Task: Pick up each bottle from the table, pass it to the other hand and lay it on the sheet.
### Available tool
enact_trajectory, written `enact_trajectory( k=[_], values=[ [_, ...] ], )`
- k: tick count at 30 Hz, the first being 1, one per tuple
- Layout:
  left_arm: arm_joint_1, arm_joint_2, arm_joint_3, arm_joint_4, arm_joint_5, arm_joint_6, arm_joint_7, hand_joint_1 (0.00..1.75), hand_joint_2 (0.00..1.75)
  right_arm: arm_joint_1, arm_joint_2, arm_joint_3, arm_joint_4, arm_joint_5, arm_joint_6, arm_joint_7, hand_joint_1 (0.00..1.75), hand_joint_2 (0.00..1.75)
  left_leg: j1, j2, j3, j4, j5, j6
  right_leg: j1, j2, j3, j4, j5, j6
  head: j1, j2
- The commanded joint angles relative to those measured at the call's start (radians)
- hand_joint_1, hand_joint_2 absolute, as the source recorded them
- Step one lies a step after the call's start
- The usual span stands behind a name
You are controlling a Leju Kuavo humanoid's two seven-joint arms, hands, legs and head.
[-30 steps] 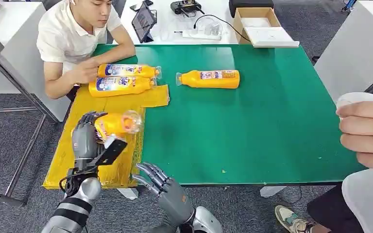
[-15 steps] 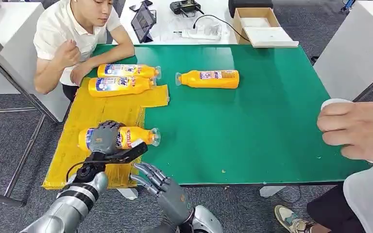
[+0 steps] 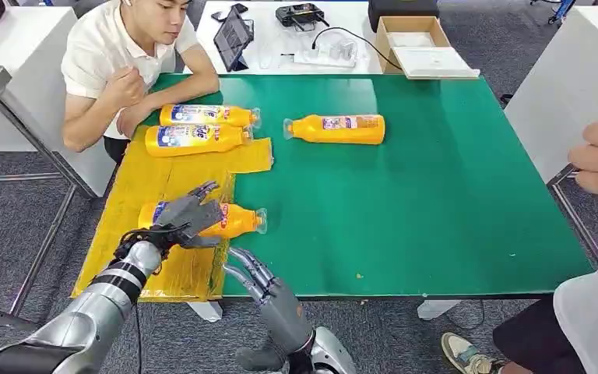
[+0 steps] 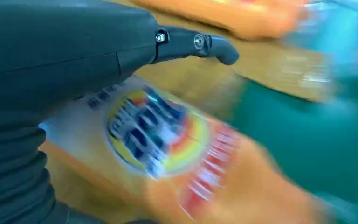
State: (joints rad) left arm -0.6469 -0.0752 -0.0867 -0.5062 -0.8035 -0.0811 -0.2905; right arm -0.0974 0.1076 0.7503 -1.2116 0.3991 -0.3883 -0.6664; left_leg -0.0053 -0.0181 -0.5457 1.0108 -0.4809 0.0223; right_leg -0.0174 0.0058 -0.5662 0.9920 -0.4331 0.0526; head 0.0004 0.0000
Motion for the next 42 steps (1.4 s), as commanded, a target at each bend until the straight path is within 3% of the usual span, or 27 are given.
enact_trajectory(
  k=[1, 3, 6, 10, 12, 13, 17, 18, 19, 21, 23, 24, 26, 27, 32, 34, 35, 39, 41, 42],
  values=[
    [0.055, -0.003, 0.072, -0.004, 0.082, -0.057, -0.056, 0.0, 1.75, -0.057, -0.046, 0.085, 0.043, -0.04, -0.05, -0.032, 0.0, 0.0, 0.0, 0.006, 0.001, -0.002, 0.002, -0.001, 0.001, 0.004, 0.0, -0.003, 0.003, -0.002, 0.0, 0.0],
    [0.066, -0.021, 0.065, -0.048, 0.103, -0.018, -0.067, 0.0, 1.75, -0.056, -0.051, 0.086, 0.045, -0.04, -0.059, -0.032, 0.0, 0.0, 0.0, 0.003, 0.003, -0.001, 0.001, -0.001, 0.0, 0.002, 0.002, -0.001, 0.002, -0.001, 0.0, 0.0],
    [0.158, -0.088, 0.152, -0.248, 0.35, 0.028, -0.181, 0.0, 1.75, -0.038, -0.069, 0.097, -0.004, -0.035, -0.118, -0.032, 0.0, 0.0, 0.0, 0.002, 0.003, -0.001, 0.002, 0.0, 0.0, 0.0, 0.002, -0.002, 0.001, -0.001, 0.0, 0.0],
    [0.158, -0.088, 0.152, -0.248, 0.35, 0.028, -0.181, 0.0, 1.75, -0.038, -0.069, 0.097, -0.004, -0.035, -0.118, -0.032, 0.0, 0.0, 0.0, 0.002, 0.0, 0.001, 0.001, 0.0, 0.0, 0.0, 0.0, -0.001, 0.001, -0.001, 0.0, 0.0],
    [0.237, -0.104, 0.139, -0.401, 0.581, -0.079, -0.16, 0.0, 1.75, -0.032, -0.088, 0.127, -0.052, -0.083, -0.132, -0.032, 0.0, 0.0, 0.0, 0.003, -0.002, 0.001, 0.001, 0.0, 0.001, 0.001, -0.003, -0.001, 0.001, -0.001, 0.001, 0.0],
    [0.277, -0.1, 0.108, -0.469, 0.671, -0.112, -0.178, 0.0, 1.75, -0.023, -0.096, 0.124, -0.091, -0.141, -0.102, -0.032, 0.0, 1.75, 0.0, 0.003, -0.002, 0.0, 0.001, 0.0, 0.0, 0.002, -0.003, -0.001, 0.001, -0.001, 0.0, 0.0],
    [0.473, -0.117, 0.012, -0.78, 0.928, -0.107, -0.177, 0.0, 1.75, 0.093, -0.056, -0.051, -0.256, -0.353, 0.083, -0.032, 0.0, 1.75, 0.001, 0.005, -0.003, 0.001, -0.001, -0.001, 0.001, 0.001, -0.004, -0.001, -0.001, -0.002, 0.001, 0.0],
    [0.555, -0.111, -0.033, -0.9, 0.996, -0.065, -0.181, 0.0, 1.75, 0.15, -0.014, -0.17, -0.268, -0.397, 0.197, -0.032, 0.0, 1.75, 0.0, 0.004, -0.006, 0.001, -0.001, 0.0, 0.001, 0.001, -0.007, 0.0, -0.001, -0.001, 0.0, 0.0],
    [0.589, -0.109, -0.048, -0.948, 1.006, -0.036, -0.19, 0.0, 1.75, 0.168, -0.002, -0.21, -0.258, -0.388, 0.2, -0.032, 0.0, 0.0, -0.001, 0.005, -0.006, 0.0, -0.001, 0.0, 0.0, 0.002, -0.008, 0.0, 0.0, -0.001, 0.0, 0.0],
    [0.674, -0.113, -0.059, -1.06, 1.038, 0.032, -0.215, 0.0, 1.75, 0.204, 0.027, -0.306, -0.216, -0.452, 0.226, -0.026, 0.0, 0.0, 0.0, 0.005, -0.006, 0.0, -0.001, 0.0, 0.0, 0.002, -0.007, -0.001, -0.001, -0.001, 0.0, 0.0],
    [0.733, -0.131, -0.043, -1.14, 1.111, 0.062, -0.201, 0.0, 1.75, 0.228, 0.02, -0.365, -0.247, -0.369, 0.128, -0.002, 0.0, 0.0, 0.001, 0.005, -0.004, 0.0, -0.002, -0.002, 0.002, 0.001, -0.005, -0.002, -0.002, -0.003, 0.001, 0.0],
    [0.744, -0.134, -0.04, -1.161, 1.134, 0.074, -0.196, 0.0, 1.75, 0.232, 0.013, -0.383, -0.264, -0.289, 0.046, -0.022, 0.0, 1.75, 0.0, 0.004, -0.008, 0.0, -0.002, -0.001, 0.001, 0.001, -0.009, -0.001, -0.001, -0.002, 0.0, 0.0],
    [0.754, -0.127, -0.048, -1.183, 1.135, 0.092, -0.194, 0.0, 1.75, 0.232, -0.013, -0.407, -0.285, -0.261, 0.041, -0.013, 0.0, 1.75, 0.0, 0.004, -0.011, 0.001, -0.001, 0.0, 0.001, 0.001, -0.011, -0.001, -0.001, -0.001, 0.0, 0.0],
    [0.754, -0.123, -0.05, -1.182, 1.105, 0.121, -0.2, 0.0, 1.75, 0.231, -0.025, -0.426, -0.288, -0.163, -0.036, -0.005, 0.0, 1.75, 0.001, 0.004, -0.01, 0.001, -0.002, -0.001, 0.001, 0.0, -0.01, -0.001, -0.001, -0.002, 0.0, 0.0],
    [0.753, -0.119, -0.054, -1.179, 1.105, 0.125, -0.202, 0.0, 1.75, 0.232, -0.029, -0.436, -0.29, -0.158, -0.032, -0.003, 0.0, 1.75, 0.0, 0.002, -0.011, 0.001, 0.0, 0.0, 0.001, -0.001, -0.011, -0.002, 0.0, -0.001, 0.0, 0.0],
    [0.748, -0.101, -0.072, -1.159, 0.997, 0.219, -0.218, 0.0, 1.75, 0.225, -0.043, -0.46, -0.267, 0.043, -0.209, 0.008, 0.0, 1.75, 0.0, 0.003, -0.011, 0.0, 0.0, 0.0, 0.0, 0.0, -0.012, -0.002, 0.0, -0.001, 0.0, 0.0],
    [0.751, -0.079, -0.1, -1.143, 0.914, 0.277, -0.211, 0.0, 1.75, 0.216, -0.068, -0.513, -0.242, 0.229, -0.31, 0.059, 0.0, 1.75, 0.0, 0.002, -0.01, 0.0, 0.0, 0.0, 0.0, 0.0, -0.011, -0.002, 0.0, -0.001, 0.0, 0.0],
    [0.751, -0.055, -0.132, -1.1, 0.797, 0.376, -0.197, 0.0, 1.75, 0.214, -0.087, -0.6, -0.21, 0.273, -0.31, 0.06, 0.0, 1.75, 0.0, 0.001, -0.007, -0.002, 0.001, 0.0, 0.001, -0.003, -0.007, -0.005, 0.0, -0.002, 0.0, 0.0],
    [0.753, -0.034, -0.163, -1.073, 0.649, 0.48, -0.175, 0.0, 1.75, 0.201, -0.068, -0.708, -0.171, 0.511, -0.31, 0.13, 0.0, 1.75, 0.001, 0.001, -0.006, -0.002, 0.0, -0.001, 0.002, -0.002, -0.006, -0.005, 0.0, -0.002, 0.0, 0.0],
    [0.753, -0.035, -0.168, -1.064, 0.636, 0.483, -0.168, 0.0, 1.75, 0.185, -0.074, -0.734, -0.147, 0.546, -0.31, 0.151, 0.0, 1.75, -0.001, 0.001, -0.007, -0.002, 0.001, 0.0, 0.0, -0.001, -0.008, -0.004, 0.001, -0.001, 0.0, 0.0]
  ],
)
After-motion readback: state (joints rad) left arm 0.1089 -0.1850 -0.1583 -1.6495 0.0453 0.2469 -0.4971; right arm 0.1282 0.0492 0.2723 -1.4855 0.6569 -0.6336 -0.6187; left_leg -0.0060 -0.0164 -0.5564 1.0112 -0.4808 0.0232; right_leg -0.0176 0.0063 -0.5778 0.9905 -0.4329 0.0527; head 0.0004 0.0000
